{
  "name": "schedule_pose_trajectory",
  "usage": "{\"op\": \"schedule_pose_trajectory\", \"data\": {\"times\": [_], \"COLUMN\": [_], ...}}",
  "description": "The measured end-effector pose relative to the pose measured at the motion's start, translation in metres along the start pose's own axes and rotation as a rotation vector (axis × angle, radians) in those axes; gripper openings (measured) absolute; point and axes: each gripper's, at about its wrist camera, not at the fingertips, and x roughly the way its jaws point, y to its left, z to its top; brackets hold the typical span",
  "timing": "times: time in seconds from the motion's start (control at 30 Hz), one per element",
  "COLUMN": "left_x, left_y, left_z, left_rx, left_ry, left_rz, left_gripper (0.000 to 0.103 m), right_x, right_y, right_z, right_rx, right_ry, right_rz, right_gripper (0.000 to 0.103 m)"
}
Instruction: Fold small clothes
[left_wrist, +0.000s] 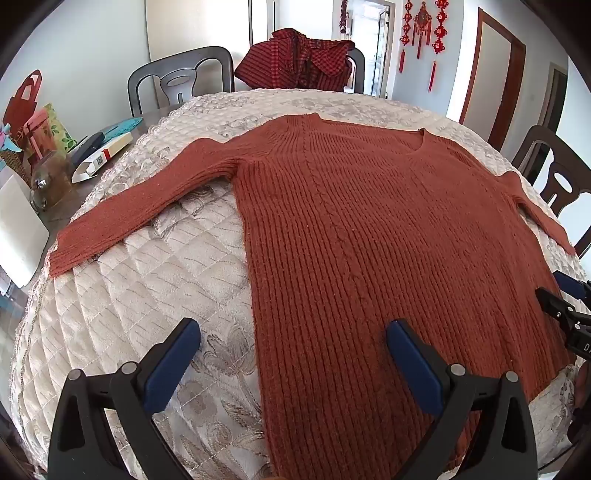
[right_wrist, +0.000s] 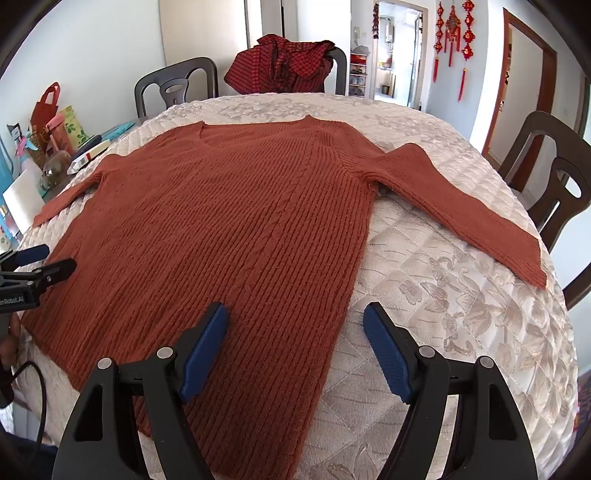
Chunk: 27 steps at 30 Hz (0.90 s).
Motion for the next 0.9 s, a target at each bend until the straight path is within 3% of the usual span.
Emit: {"op": "schedule_pose_trajectory", "data": {"times": [0.9], "left_x": [-0.0028], "left_y": [0.0022], "left_z": [0.0007], "left_rx": [-0.004], "left_ry": [-0.013], "left_rz": [0.010], "left_gripper": [0.103], "right_x": [-0.0001], "right_y": [-0.0001], "right_z": [-0.0003], "right_rx": [0.001], "right_ry": [-0.001], "right_rz": [0.001], "right_gripper": [0.076]}}
